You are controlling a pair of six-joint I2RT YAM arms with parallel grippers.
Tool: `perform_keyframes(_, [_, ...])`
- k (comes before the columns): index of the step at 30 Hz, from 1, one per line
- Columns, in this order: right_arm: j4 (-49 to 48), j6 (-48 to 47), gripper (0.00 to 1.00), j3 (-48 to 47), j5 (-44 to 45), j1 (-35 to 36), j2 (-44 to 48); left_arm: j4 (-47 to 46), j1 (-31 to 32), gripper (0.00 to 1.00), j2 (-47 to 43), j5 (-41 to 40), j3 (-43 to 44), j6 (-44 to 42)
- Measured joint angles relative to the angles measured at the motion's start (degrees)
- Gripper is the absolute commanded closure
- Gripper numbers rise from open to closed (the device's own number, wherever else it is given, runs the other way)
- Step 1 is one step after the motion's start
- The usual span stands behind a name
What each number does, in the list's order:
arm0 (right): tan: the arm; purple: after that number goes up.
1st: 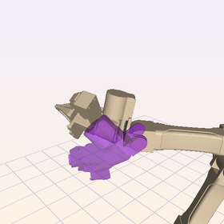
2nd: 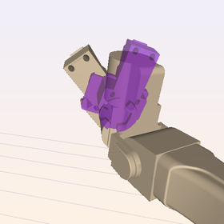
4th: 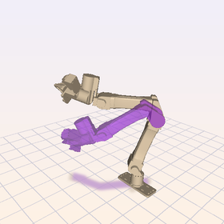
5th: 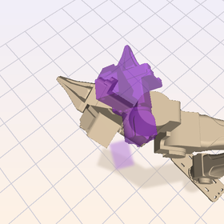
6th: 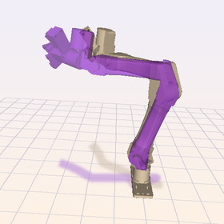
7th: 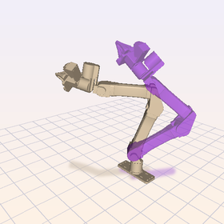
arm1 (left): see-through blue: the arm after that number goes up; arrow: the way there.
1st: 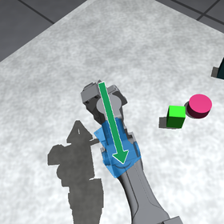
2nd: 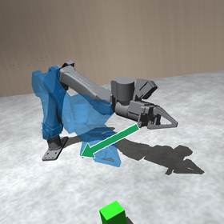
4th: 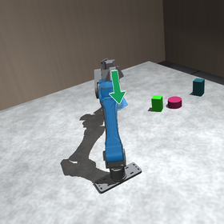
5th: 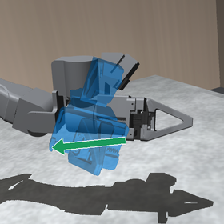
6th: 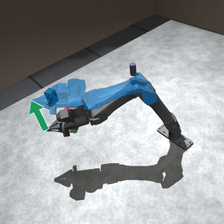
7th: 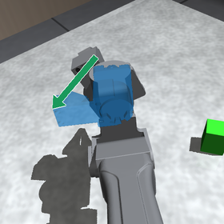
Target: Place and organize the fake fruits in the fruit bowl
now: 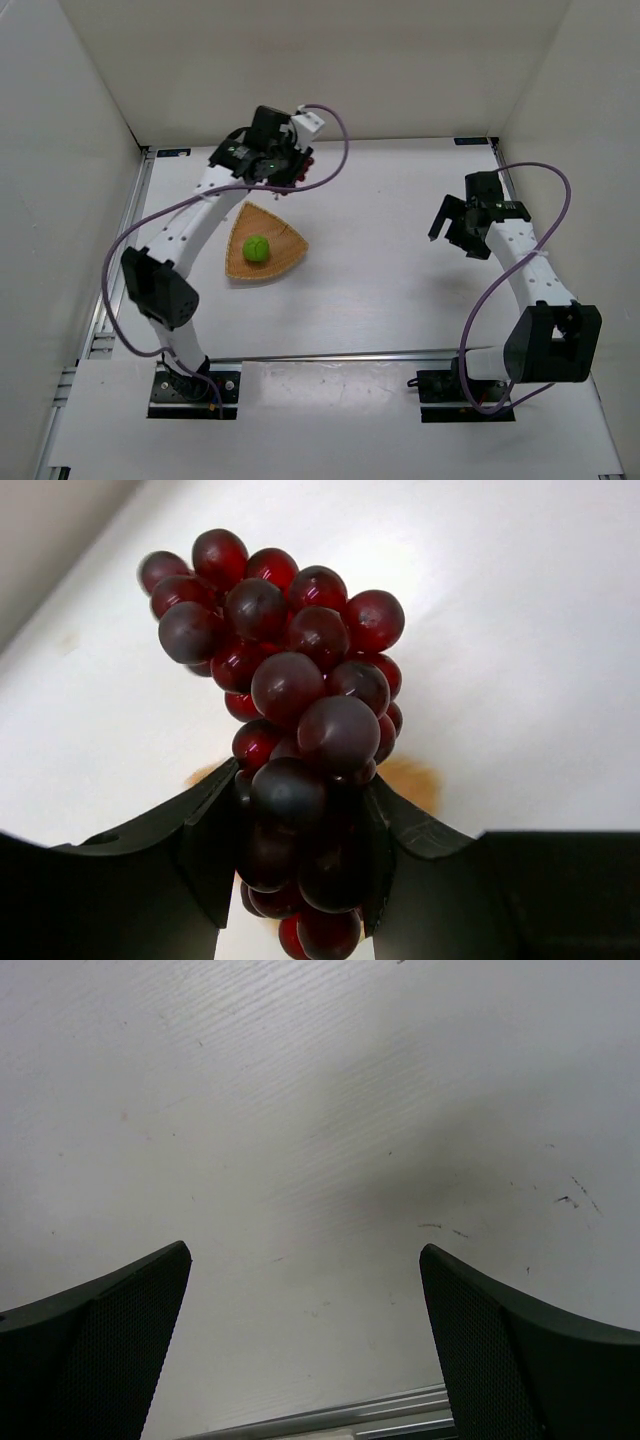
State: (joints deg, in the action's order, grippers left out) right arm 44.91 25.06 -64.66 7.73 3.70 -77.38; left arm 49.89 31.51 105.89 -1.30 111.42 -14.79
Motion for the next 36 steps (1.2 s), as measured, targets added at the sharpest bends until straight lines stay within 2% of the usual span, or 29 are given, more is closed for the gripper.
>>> perform_keyframes(3, [-0.2,0.1,0.01,1.7,-0.2,0.0,0.5,-1.1,-4.5,0.55,-6.9,-4.6,-7.3,-1.6])
perform_keyframes(5, [-0.3,0.3,0.01,2.3,-0.4,0.2,0.6,-1.2,-7.8,0.55,-8.2,-6.2,-11.8,-2.0])
perform_keyframes(10, [-0.6,1.0,0.01,2.6,-0.4,2.3,0.5,-0.2,-14.8,0.55,-3.8,-7.9,-19.7,-2.2])
perform_keyframes(13, [-0.9,1.5,0.01,2.6,-0.3,4.2,0.5,0.3,-15.6,0.49,-1.3,-8.4,-21.4,-2.3])
perform_keyframes(14, [-1.1,1.5,0.01,2.6,-0.3,4.7,0.4,0.3,-15.5,0.45,-1.1,-8.3,-22.0,-2.4])
perform_keyframes(15, [-1.1,1.6,0.01,2.6,-0.2,5.2,0.3,0.3,-15.4,0.36,-1.1,-8.3,-22.5,-2.6])
perform_keyframes(17, [-1.2,1.6,0.01,2.6,0.3,5.9,0.1,0.4,-15.2,0.29,-1.1,-8.3,-22.7,-2.8])
perform_keyframes(18, [-1.2,1.7,0.01,2.6,0.7,6.2,0.0,0.3,-15.2,0.18,-1.1,-8.3,-22.8,-3.0])
perform_keyframes(21, [-1.1,1.7,0.01,2.6,1.3,6.6,0.0,0.1,-15.1,0.00,-1.1,-8.3,-22.8,-3.3])
perform_keyframes(30, [-0.9,1.8,0.01,2.3,2.1,7.3,0.0,-0.2,-14.8,0.00,-3.8,-8.9,-22.8,-1.3])
perform_keyframes(36, [0.2,1.9,0.01,0.5,2.9,10.0,0.0,-0.5,-15.2,0.00,-16.7,-12.5,-22.8,0.2])
